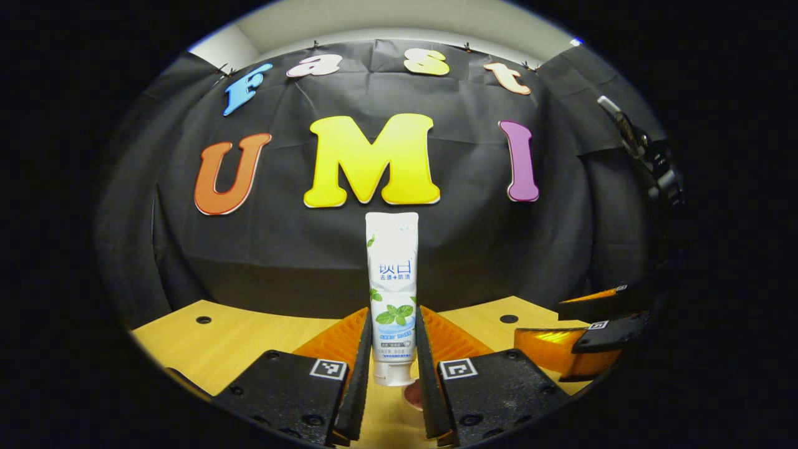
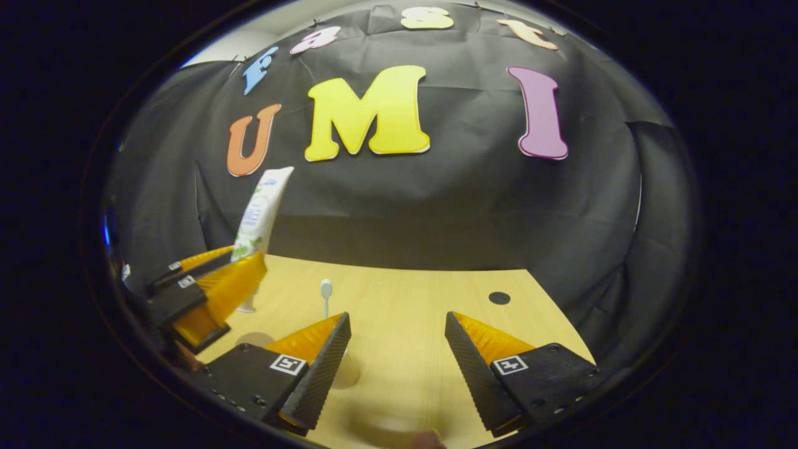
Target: Put the toothbrush and toothpaste on the desktop into the cup, then pick up the cup and place it on the coaster on the desktop.
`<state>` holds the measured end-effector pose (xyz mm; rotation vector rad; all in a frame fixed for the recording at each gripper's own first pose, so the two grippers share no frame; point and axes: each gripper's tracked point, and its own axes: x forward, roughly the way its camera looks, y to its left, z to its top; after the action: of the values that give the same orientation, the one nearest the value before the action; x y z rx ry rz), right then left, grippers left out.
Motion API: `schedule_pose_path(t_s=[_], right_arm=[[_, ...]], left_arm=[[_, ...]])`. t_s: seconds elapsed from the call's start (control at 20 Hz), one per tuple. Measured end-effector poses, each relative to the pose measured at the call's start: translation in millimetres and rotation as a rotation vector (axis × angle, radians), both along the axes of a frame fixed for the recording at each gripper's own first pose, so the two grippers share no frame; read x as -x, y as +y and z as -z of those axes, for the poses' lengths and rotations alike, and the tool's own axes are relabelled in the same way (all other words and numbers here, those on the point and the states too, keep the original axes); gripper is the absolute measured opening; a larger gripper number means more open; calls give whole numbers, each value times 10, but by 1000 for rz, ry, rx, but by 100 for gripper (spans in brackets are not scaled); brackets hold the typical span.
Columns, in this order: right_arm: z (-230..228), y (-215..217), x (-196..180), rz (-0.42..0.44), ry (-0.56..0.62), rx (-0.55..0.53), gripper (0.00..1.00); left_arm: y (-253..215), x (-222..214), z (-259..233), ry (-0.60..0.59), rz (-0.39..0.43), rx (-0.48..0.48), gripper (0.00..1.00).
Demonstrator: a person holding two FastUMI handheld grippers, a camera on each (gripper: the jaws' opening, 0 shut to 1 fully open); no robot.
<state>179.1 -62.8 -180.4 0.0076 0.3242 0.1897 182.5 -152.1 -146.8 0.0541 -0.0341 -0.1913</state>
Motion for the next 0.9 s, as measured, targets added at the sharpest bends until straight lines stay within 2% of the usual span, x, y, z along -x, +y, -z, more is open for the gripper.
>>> schedule_pose_path(t_s=[0.35,0.9], right_arm=[[343,-369,51,57,69,28,93],[447,-217,94,62,82,26,93]], left_arm=[[-186,-97,532,66,26,22,40],[-165,-90,902,124,16,40,42]])
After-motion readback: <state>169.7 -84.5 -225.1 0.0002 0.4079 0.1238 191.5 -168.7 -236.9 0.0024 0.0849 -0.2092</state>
